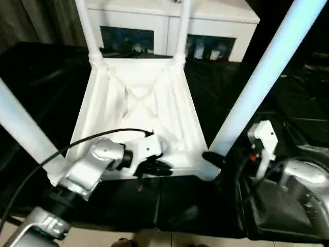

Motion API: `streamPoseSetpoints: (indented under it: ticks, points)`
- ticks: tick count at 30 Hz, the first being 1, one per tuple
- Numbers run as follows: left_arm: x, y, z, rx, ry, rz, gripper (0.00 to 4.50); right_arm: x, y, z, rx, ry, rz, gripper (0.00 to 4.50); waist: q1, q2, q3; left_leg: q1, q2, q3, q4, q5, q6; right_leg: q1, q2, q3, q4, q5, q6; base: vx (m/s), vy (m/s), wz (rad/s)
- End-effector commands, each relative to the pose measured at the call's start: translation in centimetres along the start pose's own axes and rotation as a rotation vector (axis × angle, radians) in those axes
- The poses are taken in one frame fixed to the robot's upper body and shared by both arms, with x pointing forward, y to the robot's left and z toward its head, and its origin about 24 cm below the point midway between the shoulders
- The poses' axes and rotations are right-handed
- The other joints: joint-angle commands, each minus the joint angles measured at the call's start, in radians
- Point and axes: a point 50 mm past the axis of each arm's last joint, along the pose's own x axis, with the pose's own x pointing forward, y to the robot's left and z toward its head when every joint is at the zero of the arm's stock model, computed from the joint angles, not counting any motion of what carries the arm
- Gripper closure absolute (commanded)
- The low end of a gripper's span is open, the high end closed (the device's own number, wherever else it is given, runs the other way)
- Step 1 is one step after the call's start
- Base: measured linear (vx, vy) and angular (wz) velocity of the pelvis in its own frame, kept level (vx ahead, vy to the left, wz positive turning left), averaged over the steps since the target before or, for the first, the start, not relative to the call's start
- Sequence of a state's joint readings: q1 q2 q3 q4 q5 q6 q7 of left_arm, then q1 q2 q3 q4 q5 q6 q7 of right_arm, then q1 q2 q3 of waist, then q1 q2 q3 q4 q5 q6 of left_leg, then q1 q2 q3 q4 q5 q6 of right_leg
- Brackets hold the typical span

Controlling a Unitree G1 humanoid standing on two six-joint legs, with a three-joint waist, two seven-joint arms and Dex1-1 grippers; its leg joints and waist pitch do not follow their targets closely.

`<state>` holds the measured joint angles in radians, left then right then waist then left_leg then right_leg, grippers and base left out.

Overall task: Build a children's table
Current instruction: Rotate leg to tighten

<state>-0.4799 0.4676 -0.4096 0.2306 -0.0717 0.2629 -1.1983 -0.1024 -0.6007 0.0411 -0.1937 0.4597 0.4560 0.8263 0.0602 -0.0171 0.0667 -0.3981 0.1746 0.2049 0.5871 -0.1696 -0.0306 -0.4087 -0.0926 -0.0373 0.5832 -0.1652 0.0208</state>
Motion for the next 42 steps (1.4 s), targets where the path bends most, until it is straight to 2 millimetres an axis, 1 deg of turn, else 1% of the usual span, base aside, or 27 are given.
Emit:
streamPoseSetpoints:
  ticks: [1,4,6,9,10,12,13,16,17,18,21,22,23,25,27,33,35,37,39,40,41,42]
  points:
    - [-0.4,0.2,1.2,0.053,-0.037,-0.007,4.5,0.1,0.3,-0.3,-0.017,0.043,0.047,0.09,0.0,-0.006,-0.067,0.035,0.059,-0.023,-0.076,-0.248,0.023,0.035,-0.052,0.035,-0.055,-0.21,-0.219,0.0,0.0,0.0]
    - [-0.4,0.3,1.3,0.052,-0.039,-0.012,4.5,0.2,0.3,-0.8,-0.03,0.081,0.068,0.09,0.0,-0.009,-0.069,0.033,0.057,-0.023,-0.072,-0.22,0.033,0.036,-0.051,0.034,-0.05,-0.186,-0.227,0.0,0.0,0.0]
    - [-0.5,0.3,1.3,0.052,-0.039,-0.012,4.5,0.4,0.2,-1.1,-0.036,0.098,0.07,0.09,0.0,-0.008,-0.07,0.034,0.057,-0.023,-0.07,-0.216,0.038,0.037,-0.051,0.034,-0.048,-0.179,-0.234,0.0,0.0,0.0]
    - [-0.4,0.2,1.3,0.052,-0.041,-0.02,4.5,0.6,0.2,-1.5,-0.053,0.116,0.078,0.48,0.0,-0.008,-0.07,0.034,0.057,-0.022,-0.067,-0.21,0.042,0.037,-0.051,0.034,-0.047,-0.169,-0.239,0.0,0.0,0.0]
    - [-0.4,0.2,1.3,0.052,-0.041,-0.02,4.5,0.6,0.2,-1.5,-0.053,0.116,0.078,0.48,0.001,-0.008,-0.07,0.035,0.057,-0.022,-0.067,-0.209,0.043,0.037,-0.051,0.034,-0.047,-0.168,-0.24,0.0,0.0,0.0]
    - [-0.3,0.2,1.4,0.053,-0.042,-0.024,4.5,0.7,0.1,-1.4,-0.051,0.104,0.071,0.68,0.0,-0.006,-0.069,0.034,0.057,-0.023,-0.067,-0.208,0.046,0.038,-0.05,0.033,-0.045,-0.163,-0.241,0.0,0.0,0.0]
    - [-0.3,0.2,1.4,0.053,-0.042,-0.024,4.5,0.7,0.1,-1.4,-0.051,0.103,0.071,0.77,0.0,-0.007,-0.069,0.034,0.057,-0.023,-0.067,-0.211,0.046,0.037,-0.05,0.034,-0.046,-0.165,-0.241,0.0,0.0,0.0]
    - [-0.2,0.2,1.5,0.056,-0.041,-0.026,4.5,0.7,0.0,-1.4,-0.059,0.106,0.076,0.96,0.001,-0.008,-0.068,0.034,0.057,-0.023,-0.066,-0.222,0.043,0.037,-0.05,0.034,-0.046,-0.183,-0.239,0.0,0.0,0.0]
    - [-0.2,0.2,1.5,0.056,-0.041,-0.028,4.5,0.7,0.0,-1.5,-0.062,0.108,0.077,0.96,0.001,-0.007,-0.068,0.034,0.057,-0.023,-0.066,-0.229,0.04,0.036,-0.051,0.034,-0.047,-0.194,-0.237,0.0,0.0,0.0]
    - [-0.2,0.2,1.5,0.056,-0.041,-0.029,4.5,0.7,0.0,-1.5,-0.063,0.108,0.078,1.13,0.0,-0.007,-0.067,0.034,0.057,-0.024,-0.066,-0.237,0.037,0.036,-0.05,0.034,-0.048,-0.204,-0.236,0.0,0.0,0.0]
    - [-0.2,0.1,1.5,0.056,-0.037,-0.034,4.5,0.7,0.0,-1.6,-0.073,0.113,0.082,1.31,-0.001,-0.008,-0.066,0.034,0.057,-0.024,-0.067,-0.251,0.029,0.034,-0.05,0.034,-0.05,-0.225,-0.231,0.0,0.0,0.0]
    - [-0.2,0.1,1.4,0.057,-0.036,-0.034,4.5,0.7,0.0,-1.7,-0.076,0.116,0.084,1.39,0.0,-0.007,-0.067,0.035,0.057,-0.024,-0.067,-0.253,0.027,0.034,-0.05,0.034,-0.049,-0.224,-0.23,0.0,0.0,0.0]
    - [-0.2,0.1,1.4,0.057,-0.035,-0.035,4.5,0.7,0.0,-1.7,-0.078,0.118,0.085,1.58,0.0,-0.007,-0.066,0.034,0.057,-0.025,-0.067,-0.253,0.027,0.035,-0.049,0.034,-0.049,-0.222,-0.229,0.0,0.0,0.0]
    - [-0.2,0.1,1.4,0.056,-0.034,-0.036,4.5,0.7,0.1,-1.8,-0.076,0.117,0.088,1.64,-0.001,-0.007,-0.067,0.035,0.057,-0.025,-0.066,-0.25,0.029,0.035,-0.049,0.034,-0.048,-0.215,-0.23,0.0,0.0,0.0]
    - [-0.2,0.1,1.4,0.055,-0.033,-0.039,4.5,0.8,0.2,-2.0,-0.075,0.119,0.091,1.84,0.0,-0.007,-0.068,0.034,0.057,-0.024,-0.066,-0.241,0.034,0.035,-0.05,0.034,-0.047,-0.201,-0.233,0.0,0.0,0.0]
    - [-0.1,0.1,1.3,0.052,-0.037,-0.034,4.5,0.9,0.2,-2.5,-0.073,0.127,0.093,1.97,-0.001,-0.007,-0.068,0.033,0.056,-0.024,-0.064,-0.234,0.041,0.036,-0.049,0.033,-0.045,-0.189,-0.242,0.0,0.0,0.0]
    - [0.0,0.2,1.4,0.048,-0.049,-0.025,4.5,1.0,0.2,-2.7,-0.065,0.124,0.086,1.98,-0.002,-0.008,-0.067,0.033,0.056,-0.024,-0.064,-0.239,0.041,0.036,-0.049,0.033,-0.047,-0.199,-0.241,0.0,0.0,0.0]
    - [0.0,0.2,1.4,0.042,-0.057,-0.019,4.5,1.1,0.2,-2.8,-0.058,0.12,0.081,1.99,-0.002,-0.007,-0.067,0.034,0.056,-0.024,-0.064,-0.245,0.039,0.035,-0.05,0.033,-0.048,-0.208,-0.24,0.0,0.0,0.0]
    - [0.6,0.4,1.7,0.003,-0.129,0.004,4.5,1.4,-0.1,-3.5,-0.012,0.086,0.018,1.99,-0.004,-0.009,-0.065,0.033,0.054,-0.023,-0.064,-0.263,0.033,0.033,-0.051,0.033,-0.051,-0.238,-0.236,0.0,0.0,0.0]
    - [0.8,0.4,1.8,-0.016,-0.163,0.013,4.5,1.6,-0.2,-3.8,0.01,0.072,-0.009,1.99,-0.005,-0.008,-0.063,0.034,0.055,-0.026,-0.067,-0.29,0.022,0.031,-0.051,0.032,-0.055,-0.278,-0.229,0.0,0.0,0.0]
    - [0.8,0.4,1.8,-0.016,-0.163,0.013,4.5,1.6,-0.2,-3.8,0.01,0.072,-0.009,1.99,-0.007,-0.01,-0.062,0.033,0.055,-0.026,-0.068,-0.306,0.016,0.031,-0.051,0.032,-0.058,-0.302,-0.222,0.0,0.0,0.0]
    - [1.4,0.7,2.1,-0.038,-0.216,0.054,4.5,2.3,-0.4,-4.3,0.078,0.033,-0.075,2.0,-0.008,-0.01,-0.061,0.033,0.054,-0.028,-0.069,-0.315,0.01,0.031,-0.051,0.032,-0.059,-0.32,-0.215,0.0,0.0,0.0]
